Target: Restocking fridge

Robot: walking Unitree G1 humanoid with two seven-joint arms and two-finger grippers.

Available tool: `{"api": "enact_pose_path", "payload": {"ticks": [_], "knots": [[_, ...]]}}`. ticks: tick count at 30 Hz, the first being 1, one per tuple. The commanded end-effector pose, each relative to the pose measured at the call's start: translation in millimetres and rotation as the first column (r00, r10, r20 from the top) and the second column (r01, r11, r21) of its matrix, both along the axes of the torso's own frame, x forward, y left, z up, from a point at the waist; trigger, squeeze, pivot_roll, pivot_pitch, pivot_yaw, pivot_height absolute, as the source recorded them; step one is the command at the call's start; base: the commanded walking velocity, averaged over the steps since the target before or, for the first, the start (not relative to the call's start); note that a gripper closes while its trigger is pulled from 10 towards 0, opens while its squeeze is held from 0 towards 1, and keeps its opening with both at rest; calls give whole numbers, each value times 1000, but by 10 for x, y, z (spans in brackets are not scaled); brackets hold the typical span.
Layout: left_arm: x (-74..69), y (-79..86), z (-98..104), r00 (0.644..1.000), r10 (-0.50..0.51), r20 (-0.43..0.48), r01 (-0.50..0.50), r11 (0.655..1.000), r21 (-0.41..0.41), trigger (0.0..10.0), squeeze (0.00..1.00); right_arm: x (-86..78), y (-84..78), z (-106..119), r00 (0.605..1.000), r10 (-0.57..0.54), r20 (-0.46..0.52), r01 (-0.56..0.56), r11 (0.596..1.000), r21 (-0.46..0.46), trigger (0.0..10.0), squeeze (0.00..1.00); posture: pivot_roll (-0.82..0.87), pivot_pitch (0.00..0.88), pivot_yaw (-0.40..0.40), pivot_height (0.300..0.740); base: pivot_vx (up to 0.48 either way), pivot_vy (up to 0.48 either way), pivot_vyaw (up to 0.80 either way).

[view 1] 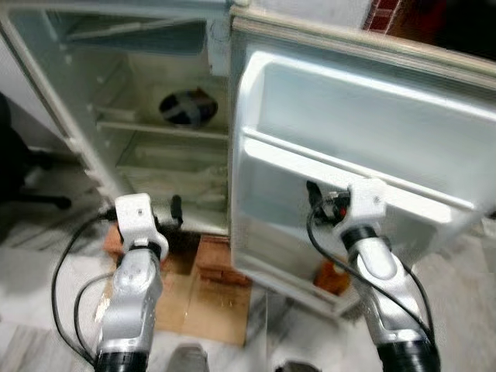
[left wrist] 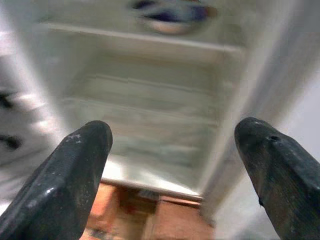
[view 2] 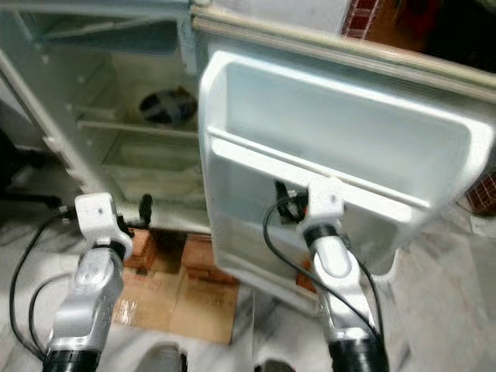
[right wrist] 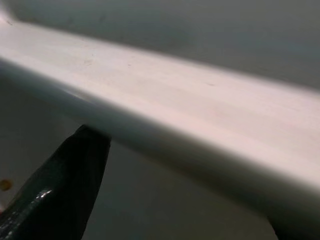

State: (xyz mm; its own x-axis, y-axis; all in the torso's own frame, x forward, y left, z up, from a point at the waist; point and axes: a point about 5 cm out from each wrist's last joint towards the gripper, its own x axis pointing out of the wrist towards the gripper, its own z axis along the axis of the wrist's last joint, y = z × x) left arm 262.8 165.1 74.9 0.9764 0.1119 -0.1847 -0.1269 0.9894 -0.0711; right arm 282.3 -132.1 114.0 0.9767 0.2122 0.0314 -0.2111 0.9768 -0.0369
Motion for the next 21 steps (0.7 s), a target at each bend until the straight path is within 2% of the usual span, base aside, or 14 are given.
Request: {"api": "enact_pose_path", "payload": {"ticks": [1,8,21], "knots": [[26,-118,24,999,-35,8,35,999,-5,10000,0,4,-153,57,999,-51,18,52,998,-21,10000,0,-9,20,-9,740,0,0,0],[29,-127,24,999,-38,6,38,999,-7,10000,0,-71,-112,-160,993,-21,-113,18,1000,-24,10000,0,-11,26,-13,740,-37,0,0],[45,-154,23,999,-43,7,43,999,-8,10000,0,-91,-94,-217,986,12,-164,-15,1000,-18,10000,0,-15,19,-16,740,-296,0,0]]}}
